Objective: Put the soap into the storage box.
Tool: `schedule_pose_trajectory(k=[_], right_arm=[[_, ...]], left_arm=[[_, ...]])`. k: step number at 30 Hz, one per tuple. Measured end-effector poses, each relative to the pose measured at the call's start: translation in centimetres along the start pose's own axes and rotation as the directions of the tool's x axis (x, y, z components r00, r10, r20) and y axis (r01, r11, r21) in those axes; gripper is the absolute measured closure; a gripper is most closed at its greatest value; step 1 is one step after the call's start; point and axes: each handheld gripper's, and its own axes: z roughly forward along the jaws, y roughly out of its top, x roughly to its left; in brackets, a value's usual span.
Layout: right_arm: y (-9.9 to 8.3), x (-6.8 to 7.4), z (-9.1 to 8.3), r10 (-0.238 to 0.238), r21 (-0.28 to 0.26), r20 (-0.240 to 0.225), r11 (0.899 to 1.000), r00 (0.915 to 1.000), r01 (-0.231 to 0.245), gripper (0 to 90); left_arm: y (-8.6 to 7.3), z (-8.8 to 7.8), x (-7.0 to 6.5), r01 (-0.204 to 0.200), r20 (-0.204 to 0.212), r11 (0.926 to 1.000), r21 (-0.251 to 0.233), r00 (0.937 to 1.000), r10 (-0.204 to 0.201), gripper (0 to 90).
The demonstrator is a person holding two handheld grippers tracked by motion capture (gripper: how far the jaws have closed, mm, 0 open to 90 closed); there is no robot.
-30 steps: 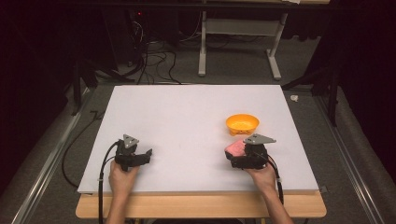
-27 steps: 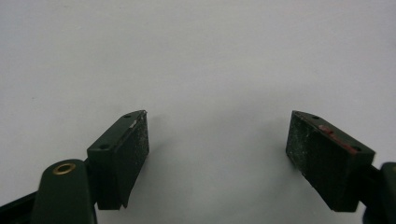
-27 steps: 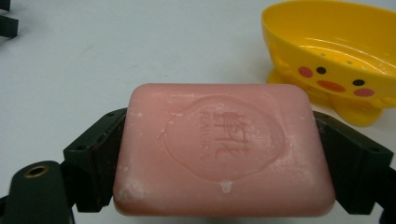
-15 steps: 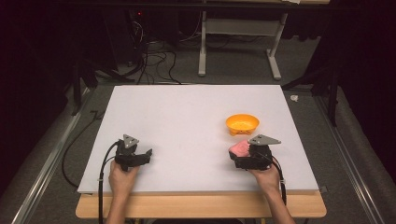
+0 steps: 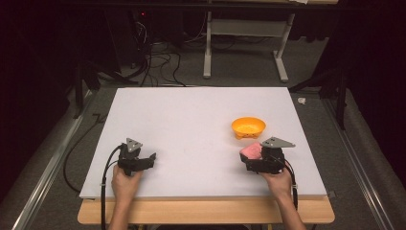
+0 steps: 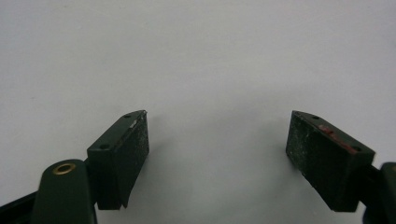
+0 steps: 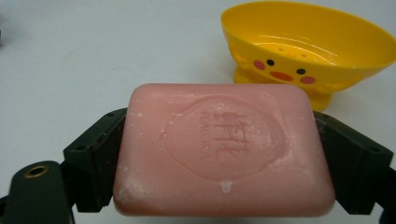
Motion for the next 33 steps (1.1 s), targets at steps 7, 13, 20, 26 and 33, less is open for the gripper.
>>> schedule_pose_trajectory(k=[7, 13, 20, 26, 33], right_arm=[[0.3, -0.5, -0.5, 0.015, -0.015, 0.0, 1.0, 0.9999, -0.015, 13.7], [0.7, -1.0, -0.9, 0.024, -0.025, 0.004, 0.999, 0.9997, -0.024, 13.7], [1.3, -1.4, -1.3, 0.029, -0.031, 0.004, 0.999, 0.9996, -0.029, 13.7], [1.8, -1.8, -1.4, 0.041, -0.035, -0.002, 0.999, 0.9992, -0.041, 13.7], [2.4, -2.3, -1.5, 0.051, -0.028, 0.009, 0.998, 0.9987, -0.05, 13.7]], left_arm=[[0.0, 0.0, 0.0, 0.001, 0.001, 1.0, 0.0, 1.0, -0.001, 21.8], [0.0, 0.0, 0.1, 0.007, 0.005, 1.0, -0.001, 1.0, -0.007, 21.8], [0.0, 0.0, 0.1, 0.005, 0.004, 1.0, 0.0, 1.0, -0.005, 21.8], [0.0, 0.0, 0.0, 0.004, 0.002, 1.0, 0.0, 1.0, -0.004, 21.7], [0.0, 0.0, 0.0, 0.004, 0.002, 1.0, 0.0, 1.0, -0.004, 21.7]])
